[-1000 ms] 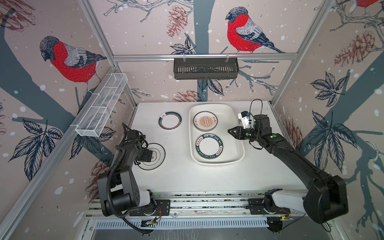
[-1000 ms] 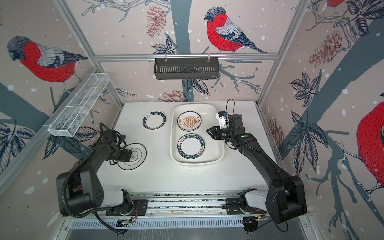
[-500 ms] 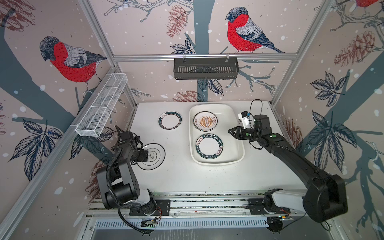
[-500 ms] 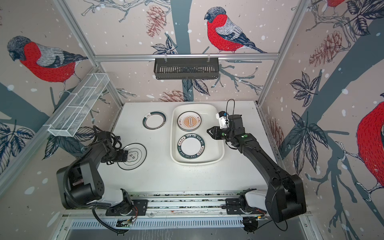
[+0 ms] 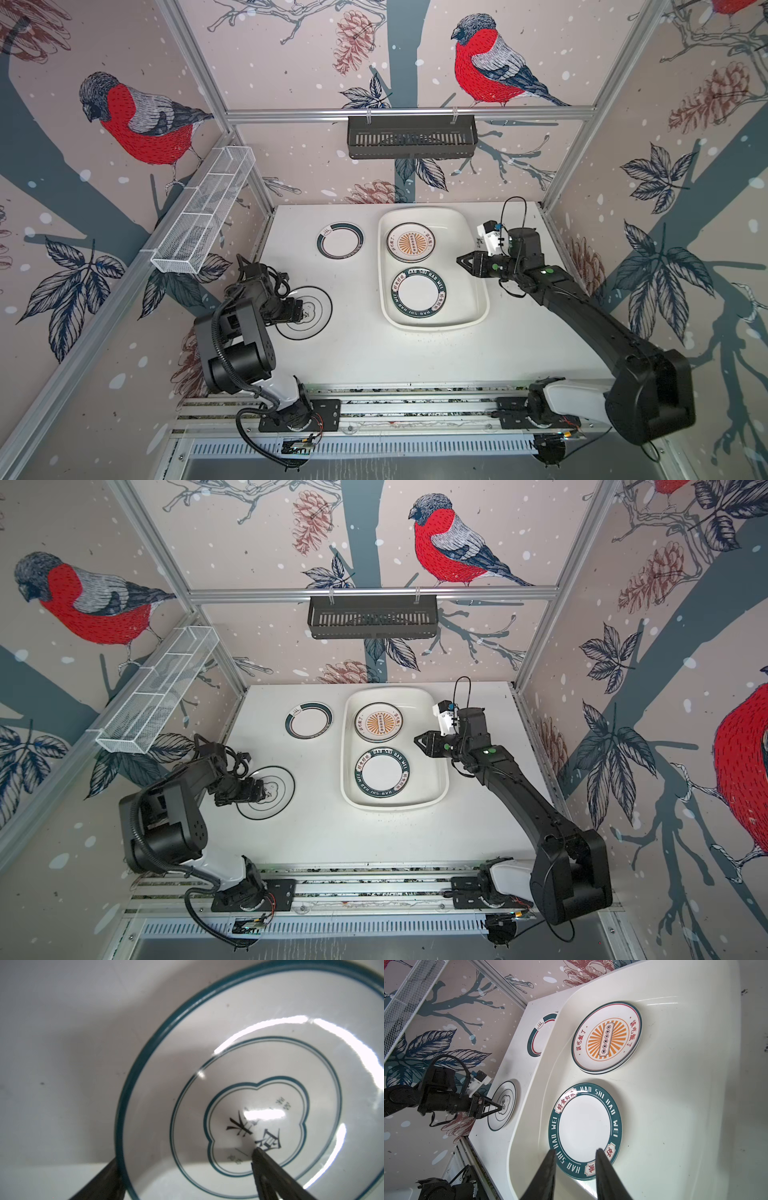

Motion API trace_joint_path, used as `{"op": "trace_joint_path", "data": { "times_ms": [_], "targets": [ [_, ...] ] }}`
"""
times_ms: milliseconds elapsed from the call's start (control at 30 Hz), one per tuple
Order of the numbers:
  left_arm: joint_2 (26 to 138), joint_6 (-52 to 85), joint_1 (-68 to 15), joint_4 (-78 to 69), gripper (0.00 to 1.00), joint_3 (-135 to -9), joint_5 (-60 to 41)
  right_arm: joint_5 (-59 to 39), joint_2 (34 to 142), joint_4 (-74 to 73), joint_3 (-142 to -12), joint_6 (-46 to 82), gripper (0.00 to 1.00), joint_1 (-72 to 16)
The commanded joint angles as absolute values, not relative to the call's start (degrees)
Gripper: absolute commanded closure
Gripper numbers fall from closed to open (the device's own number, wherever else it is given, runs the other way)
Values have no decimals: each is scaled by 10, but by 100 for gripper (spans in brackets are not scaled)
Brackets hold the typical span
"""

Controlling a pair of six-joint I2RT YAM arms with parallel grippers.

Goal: Place the plates into the plastic bin on the countertop

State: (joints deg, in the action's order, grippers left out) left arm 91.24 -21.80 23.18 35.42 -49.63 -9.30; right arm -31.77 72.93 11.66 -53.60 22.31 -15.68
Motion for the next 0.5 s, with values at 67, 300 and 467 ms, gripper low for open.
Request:
{"op": "trace_joint_path", "data": {
  "times_ms": [67,300,467],
  "targets": [
    [936,-244,234,394,13,-508,-159,-325,730,111,-541,221,66,-156],
    [948,-274,225,427,15,-535,-213,-327,735,108,-542,222,66,-156],
    [960,-295,196,442,16,-547,-232,-327,735,106,-540,224,66,-156]
  ]
}}
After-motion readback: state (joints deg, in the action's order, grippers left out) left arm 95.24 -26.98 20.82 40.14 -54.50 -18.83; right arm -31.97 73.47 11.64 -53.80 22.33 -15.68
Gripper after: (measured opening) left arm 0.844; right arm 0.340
